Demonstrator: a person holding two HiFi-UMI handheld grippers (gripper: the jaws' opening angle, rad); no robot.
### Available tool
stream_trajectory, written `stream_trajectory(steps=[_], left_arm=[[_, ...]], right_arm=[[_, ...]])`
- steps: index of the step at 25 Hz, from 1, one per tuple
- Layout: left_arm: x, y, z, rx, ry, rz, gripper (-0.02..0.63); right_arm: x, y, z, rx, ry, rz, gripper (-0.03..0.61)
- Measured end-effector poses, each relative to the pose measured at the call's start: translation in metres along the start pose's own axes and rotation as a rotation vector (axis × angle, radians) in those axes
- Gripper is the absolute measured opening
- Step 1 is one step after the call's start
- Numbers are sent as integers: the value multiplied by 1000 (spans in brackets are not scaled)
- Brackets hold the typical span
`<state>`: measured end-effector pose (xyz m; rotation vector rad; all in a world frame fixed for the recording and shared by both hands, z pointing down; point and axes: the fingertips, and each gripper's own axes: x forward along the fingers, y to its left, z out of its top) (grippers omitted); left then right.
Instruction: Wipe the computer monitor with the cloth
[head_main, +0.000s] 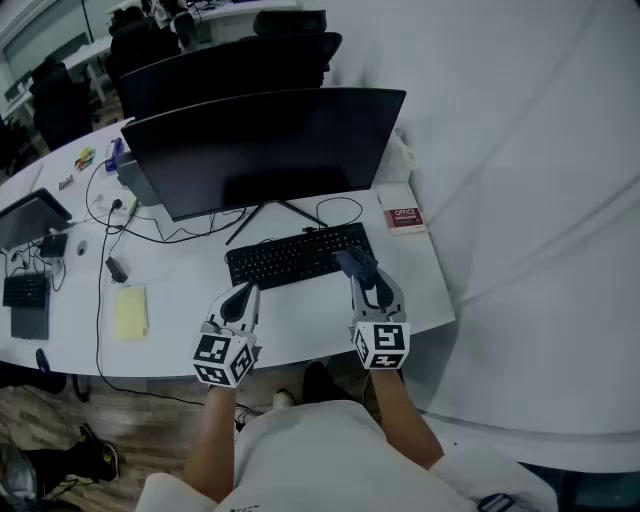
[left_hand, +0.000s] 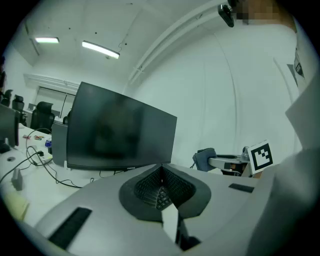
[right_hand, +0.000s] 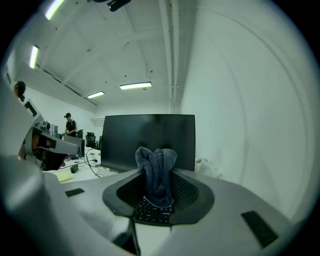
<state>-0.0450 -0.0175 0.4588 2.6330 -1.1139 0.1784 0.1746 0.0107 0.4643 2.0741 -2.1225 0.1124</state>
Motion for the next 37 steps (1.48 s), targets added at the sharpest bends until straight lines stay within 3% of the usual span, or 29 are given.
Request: stream_trajectory(steps=[5,14,24,37], left_arm=[[-45,-13,-7,13,-17,-31,11],[-81,-35,-5,33,-39,-39,11],[-87,-39,9,15,-66,44,11],[-76,-59,9,26,-56,40,11]], right_arm=[[-53,27,20,78,-48,23,144],[-88,48,40,97,-77,109,144],[-95,28,44,93,-65,161,144],[-99,15,39,107,-57,169,144]])
